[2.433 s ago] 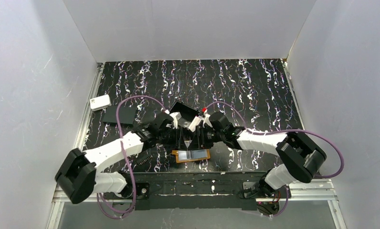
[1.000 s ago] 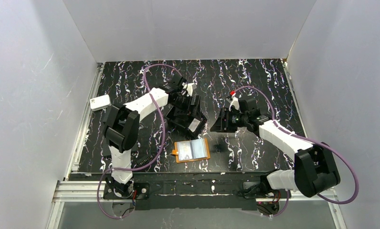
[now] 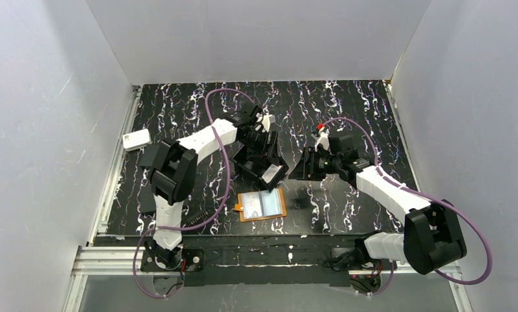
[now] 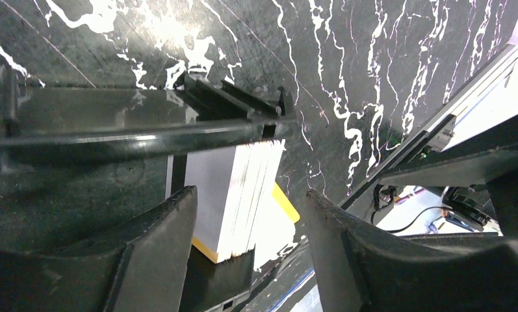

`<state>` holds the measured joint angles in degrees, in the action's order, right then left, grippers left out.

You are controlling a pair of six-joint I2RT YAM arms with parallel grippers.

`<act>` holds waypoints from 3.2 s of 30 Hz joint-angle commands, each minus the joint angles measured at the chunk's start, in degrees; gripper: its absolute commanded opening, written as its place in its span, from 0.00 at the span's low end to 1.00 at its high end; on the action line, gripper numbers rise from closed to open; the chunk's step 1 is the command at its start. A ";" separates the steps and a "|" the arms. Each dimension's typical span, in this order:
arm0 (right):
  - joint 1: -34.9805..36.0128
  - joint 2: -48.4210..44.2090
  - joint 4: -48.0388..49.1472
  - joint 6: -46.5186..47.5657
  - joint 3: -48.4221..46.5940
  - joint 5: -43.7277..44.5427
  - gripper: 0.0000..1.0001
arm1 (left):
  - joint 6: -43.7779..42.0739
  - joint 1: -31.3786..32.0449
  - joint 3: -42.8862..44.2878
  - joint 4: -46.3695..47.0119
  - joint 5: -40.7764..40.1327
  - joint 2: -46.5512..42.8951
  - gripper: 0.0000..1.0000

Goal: Put the credit cards into the card holder
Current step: Pick up the credit card from the storage box.

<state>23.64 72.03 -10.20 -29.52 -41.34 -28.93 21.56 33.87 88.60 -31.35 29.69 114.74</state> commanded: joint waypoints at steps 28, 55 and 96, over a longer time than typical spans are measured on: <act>-0.35 -0.13 1.15 0.69 0.52 -1.83 0.53 | -0.90 0.00 2.04 -0.64 6.35 0.70 0.16; -0.35 6.12 14.44 -13.92 4.98 -0.99 0.33 | -2.23 0.06 1.45 -0.97 9.80 3.61 0.53; 0.36 22.76 26.50 -15.83 0.34 -0.79 0.31 | -2.55 0.15 2.09 -0.82 9.90 2.79 0.53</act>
<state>23.64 93.51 12.32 -46.50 -38.59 -31.31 21.15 32.49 90.35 -27.31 41.32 121.40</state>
